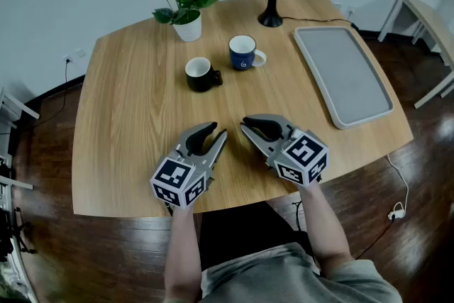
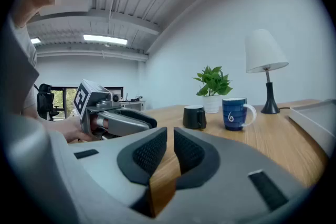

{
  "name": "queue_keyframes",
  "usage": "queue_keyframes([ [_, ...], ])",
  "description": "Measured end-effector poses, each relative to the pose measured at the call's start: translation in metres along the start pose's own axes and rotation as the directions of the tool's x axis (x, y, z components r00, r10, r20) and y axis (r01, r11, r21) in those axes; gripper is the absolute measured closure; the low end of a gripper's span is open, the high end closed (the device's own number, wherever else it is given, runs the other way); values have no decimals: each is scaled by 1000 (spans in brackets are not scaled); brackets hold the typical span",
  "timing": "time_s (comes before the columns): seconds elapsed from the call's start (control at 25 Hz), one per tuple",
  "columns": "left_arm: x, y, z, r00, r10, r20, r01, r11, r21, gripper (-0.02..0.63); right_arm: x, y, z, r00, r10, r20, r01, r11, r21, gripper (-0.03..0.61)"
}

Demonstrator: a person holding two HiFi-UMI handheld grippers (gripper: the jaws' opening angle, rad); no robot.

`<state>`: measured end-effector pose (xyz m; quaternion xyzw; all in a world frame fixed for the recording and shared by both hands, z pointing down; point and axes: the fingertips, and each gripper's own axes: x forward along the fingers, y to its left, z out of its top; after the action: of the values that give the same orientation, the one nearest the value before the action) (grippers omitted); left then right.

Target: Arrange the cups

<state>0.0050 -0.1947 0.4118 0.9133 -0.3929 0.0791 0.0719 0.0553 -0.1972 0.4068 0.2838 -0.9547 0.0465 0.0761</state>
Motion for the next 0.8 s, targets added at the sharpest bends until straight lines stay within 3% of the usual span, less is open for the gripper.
queue_keyframes([
  [0.12,1,-4,-1,1000,-6,-2,6,1000,-8,479,-2,1,-1,1000,7,-10,-7,1000,-4,541],
  [0.24,3,-9,-2,1000,-27,-5,27,1000,-5,379,-2,1,-2,1000,15,-17,-15,1000,-10,541],
  [0.4,10,-15,-1,999,-38,-26,39,998,50,382,-3,0,-3,1000,13,-19,-13,1000,-11,541],
  [0.6,22,-16,7,1000,-11,-23,13,995,102,456,-2,1,-3,1000,13,-20,-13,1000,-10,541],
  [0.68,25,-15,3,999,-19,-39,23,995,96,460,-2,1,-3,1000,13,-20,-14,1000,-10,541],
  [0.8,27,-17,4,998,-55,-17,55,998,25,462,-3,1,-2,1000,15,-22,-16,1000,-11,541],
])
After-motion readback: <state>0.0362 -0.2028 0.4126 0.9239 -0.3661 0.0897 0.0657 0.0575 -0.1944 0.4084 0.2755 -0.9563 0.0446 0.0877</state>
